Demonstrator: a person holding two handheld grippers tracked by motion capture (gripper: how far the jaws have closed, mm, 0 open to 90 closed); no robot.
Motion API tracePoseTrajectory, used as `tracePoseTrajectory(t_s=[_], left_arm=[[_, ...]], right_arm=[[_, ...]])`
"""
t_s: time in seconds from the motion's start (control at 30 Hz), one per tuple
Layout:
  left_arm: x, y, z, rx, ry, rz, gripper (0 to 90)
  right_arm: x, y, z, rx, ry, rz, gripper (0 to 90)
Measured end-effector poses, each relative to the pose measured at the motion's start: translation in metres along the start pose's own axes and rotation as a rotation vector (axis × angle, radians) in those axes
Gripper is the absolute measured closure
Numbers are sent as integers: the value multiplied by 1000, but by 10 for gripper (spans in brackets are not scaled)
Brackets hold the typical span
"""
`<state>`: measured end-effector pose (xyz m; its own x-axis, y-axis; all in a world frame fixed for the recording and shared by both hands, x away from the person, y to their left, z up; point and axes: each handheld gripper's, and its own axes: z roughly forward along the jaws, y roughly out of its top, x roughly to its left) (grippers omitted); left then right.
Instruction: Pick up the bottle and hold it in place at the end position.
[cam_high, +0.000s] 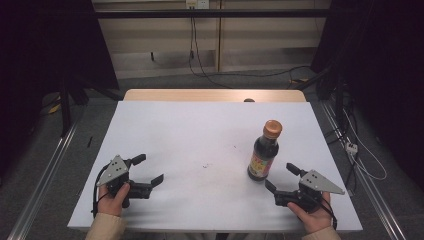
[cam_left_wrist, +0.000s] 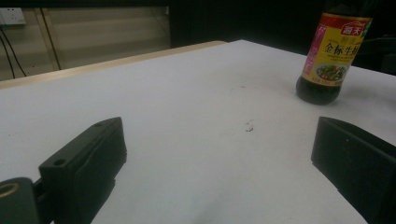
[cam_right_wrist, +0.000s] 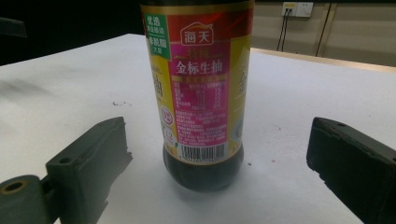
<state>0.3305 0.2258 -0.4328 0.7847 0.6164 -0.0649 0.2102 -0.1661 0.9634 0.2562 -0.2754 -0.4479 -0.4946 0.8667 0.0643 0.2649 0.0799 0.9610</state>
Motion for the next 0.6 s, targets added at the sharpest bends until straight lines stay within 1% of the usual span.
tracePoseTrajectory(t_s=[0.07,0.3,0.4,0.43,0.47,0.53,0.6], left_arm=[[0,0,-1,-5,2,1,31],[-1,-1,-1,4,6,5,31],[-1,0,-2,3,8,5,31],[-1,0,-2,3,9,5,31],[-1,0,-1,3,9,5,31],[-1,0,-1,5,10,7,31],[-1,0,-1,9,7,11,31]], right_arm=[[0,0,0,-1,3,-1,50],[1,2,2,-4,-1,5,52],[1,5,3,-4,-2,-3,41],[2,8,3,-21,14,-22,31],[2,9,3,-25,21,-24,20],[3,11,5,-14,30,-18,8],[3,13,7,-6,14,-21,10]])
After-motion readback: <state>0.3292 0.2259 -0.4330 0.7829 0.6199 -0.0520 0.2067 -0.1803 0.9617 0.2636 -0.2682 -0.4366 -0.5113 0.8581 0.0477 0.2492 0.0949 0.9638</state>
